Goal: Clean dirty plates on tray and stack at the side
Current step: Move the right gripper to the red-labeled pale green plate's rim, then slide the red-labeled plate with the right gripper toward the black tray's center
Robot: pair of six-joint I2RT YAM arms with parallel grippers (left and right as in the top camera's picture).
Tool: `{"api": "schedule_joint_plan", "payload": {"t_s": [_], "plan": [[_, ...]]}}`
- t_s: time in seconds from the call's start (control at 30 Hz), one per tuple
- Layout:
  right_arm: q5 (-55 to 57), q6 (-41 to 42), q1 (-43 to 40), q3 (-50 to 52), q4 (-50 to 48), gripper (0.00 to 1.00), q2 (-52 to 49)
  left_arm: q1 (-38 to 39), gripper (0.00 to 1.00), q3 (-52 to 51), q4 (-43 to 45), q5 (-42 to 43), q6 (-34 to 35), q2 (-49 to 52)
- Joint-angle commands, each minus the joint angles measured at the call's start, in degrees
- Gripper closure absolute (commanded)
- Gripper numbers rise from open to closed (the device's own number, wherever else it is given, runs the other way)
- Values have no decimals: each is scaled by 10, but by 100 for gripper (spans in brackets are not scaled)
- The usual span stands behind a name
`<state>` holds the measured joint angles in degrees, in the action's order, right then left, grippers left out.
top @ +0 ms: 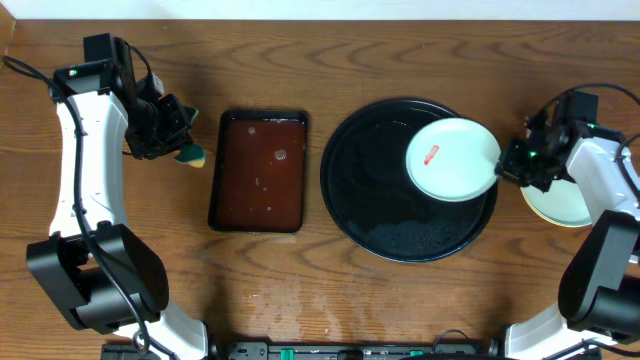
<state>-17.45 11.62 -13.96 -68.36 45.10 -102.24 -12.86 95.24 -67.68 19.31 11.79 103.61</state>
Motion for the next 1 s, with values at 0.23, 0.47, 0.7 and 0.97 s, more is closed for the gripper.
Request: {"api": "schedule_joint_plan", "payload": {"t_s": [0.23, 0.47, 0.7, 0.97], "plan": [[43, 27, 104, 12, -19, 99, 14, 1, 91, -4, -2, 1, 0, 1], [103, 73, 168, 18, -62, 99, 14, 1, 92, -4, -2, 1, 0, 1], [116, 59, 190, 18, -83, 61, 14, 1, 92, -4, -2, 1, 2, 1], [116, 35, 162, 17, -103, 56, 14, 17, 92, -4, 5, 1, 16, 1]]}}
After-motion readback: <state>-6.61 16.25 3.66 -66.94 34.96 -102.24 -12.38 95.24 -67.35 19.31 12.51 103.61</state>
